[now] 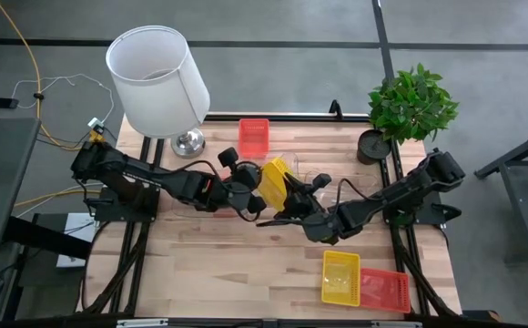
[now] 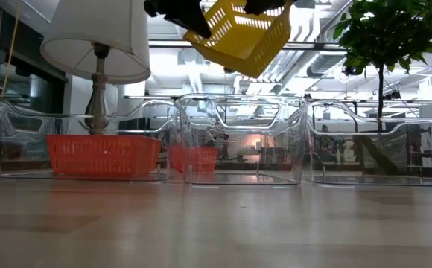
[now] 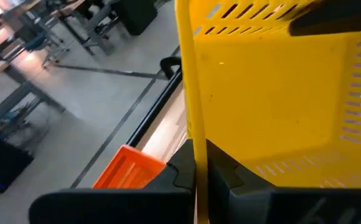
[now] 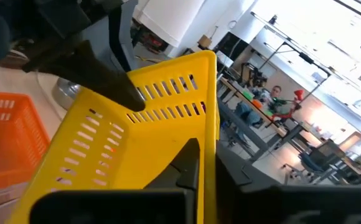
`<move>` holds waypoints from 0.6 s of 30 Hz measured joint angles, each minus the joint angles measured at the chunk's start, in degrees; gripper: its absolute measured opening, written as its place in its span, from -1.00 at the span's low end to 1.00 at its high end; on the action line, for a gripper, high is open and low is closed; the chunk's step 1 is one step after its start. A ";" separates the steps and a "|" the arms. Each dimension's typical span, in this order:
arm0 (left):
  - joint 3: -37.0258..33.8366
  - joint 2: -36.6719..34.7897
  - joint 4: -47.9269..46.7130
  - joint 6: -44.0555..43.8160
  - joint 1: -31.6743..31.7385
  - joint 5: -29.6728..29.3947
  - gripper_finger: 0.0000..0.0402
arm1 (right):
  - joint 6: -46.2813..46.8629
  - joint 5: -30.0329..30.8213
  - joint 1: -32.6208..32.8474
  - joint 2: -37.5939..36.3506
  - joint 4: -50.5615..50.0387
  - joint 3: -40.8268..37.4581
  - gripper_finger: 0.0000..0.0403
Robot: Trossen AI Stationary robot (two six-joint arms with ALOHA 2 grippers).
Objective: Stack baskets by color
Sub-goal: Stack the left yellow bin on the right yellow bins
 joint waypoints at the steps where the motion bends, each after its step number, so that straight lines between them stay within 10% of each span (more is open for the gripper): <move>1: 0.00 -0.10 1.43 1.14 -0.03 0.65 -0.97 | -0.01 0.50 0.02 -0.06 -0.09 0.00 -0.98; 18: 2.16 -0.23 3.11 7.19 -4.86 2.17 -0.03 | 2.43 0.52 -1.80 -0.23 -5.41 0.00 -0.99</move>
